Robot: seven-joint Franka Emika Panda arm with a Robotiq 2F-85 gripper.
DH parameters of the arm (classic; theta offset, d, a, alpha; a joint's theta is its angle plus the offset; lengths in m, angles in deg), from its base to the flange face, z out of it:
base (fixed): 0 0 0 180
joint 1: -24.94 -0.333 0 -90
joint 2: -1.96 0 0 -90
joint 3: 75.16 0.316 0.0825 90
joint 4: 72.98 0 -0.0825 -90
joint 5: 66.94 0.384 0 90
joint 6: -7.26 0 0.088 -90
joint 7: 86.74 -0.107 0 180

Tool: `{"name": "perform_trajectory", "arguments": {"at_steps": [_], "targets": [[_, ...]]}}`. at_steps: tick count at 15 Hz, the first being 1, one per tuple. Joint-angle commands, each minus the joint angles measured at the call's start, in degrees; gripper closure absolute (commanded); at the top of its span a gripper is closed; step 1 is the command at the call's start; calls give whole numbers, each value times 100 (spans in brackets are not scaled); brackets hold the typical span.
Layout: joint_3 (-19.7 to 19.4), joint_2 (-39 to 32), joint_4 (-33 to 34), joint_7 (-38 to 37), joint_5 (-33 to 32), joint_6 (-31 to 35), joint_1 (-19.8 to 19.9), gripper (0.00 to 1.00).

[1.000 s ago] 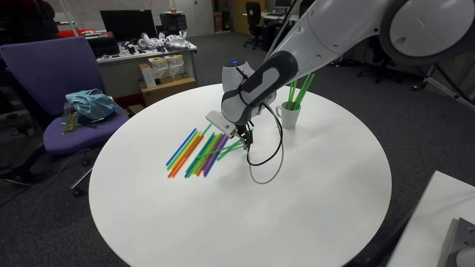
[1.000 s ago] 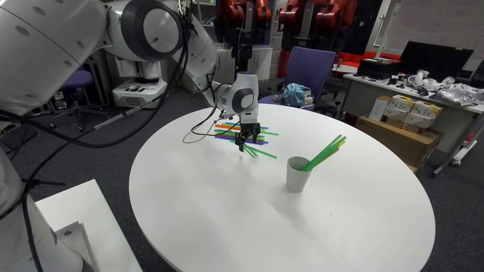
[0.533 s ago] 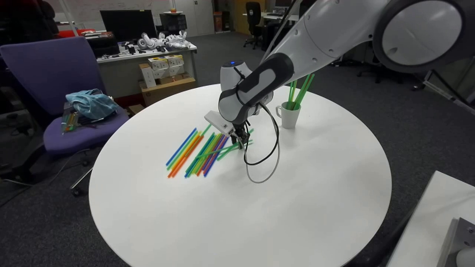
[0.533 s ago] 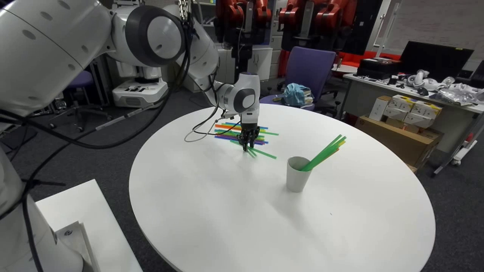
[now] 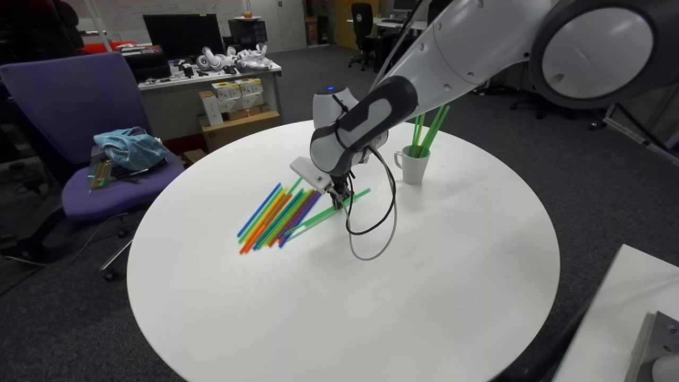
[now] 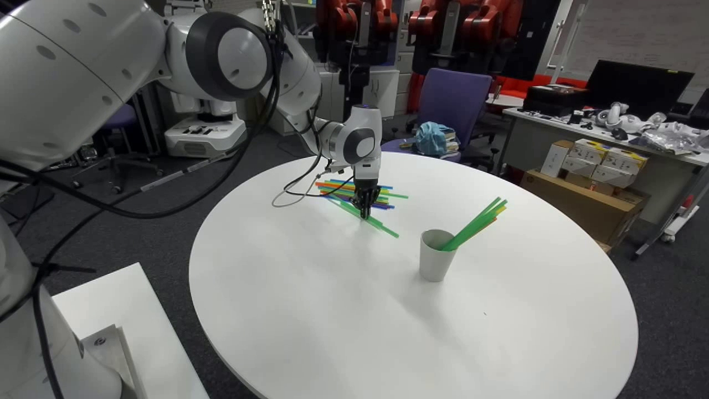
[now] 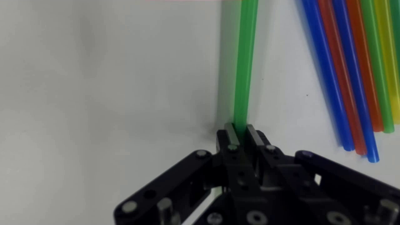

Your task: Put one green straw in the white mug.

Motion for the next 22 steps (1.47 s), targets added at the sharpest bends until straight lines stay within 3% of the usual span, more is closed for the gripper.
{"name": "perform_trajectory", "arguments": {"at_steps": [1, 2, 3, 4, 7, 11, 16, 22], "targets": [[-28, -81, 227, -28, 98, -248, 1, 71], [-31, -80, 228, -28, 94, -250, -1, 73], [-29, -81, 229, -25, 95, -254, 0, 69], [-29, -82, 231, -23, 94, -255, 0, 88], [-31, -76, 223, -29, 94, -246, -2, 100], [-33, -35, 175, -29, 90, -198, -8, 97], [-41, -10, 143, -31, 81, -165, -17, 75], [-36, 48, 74, -20, 84, -114, -14, 74]]}}
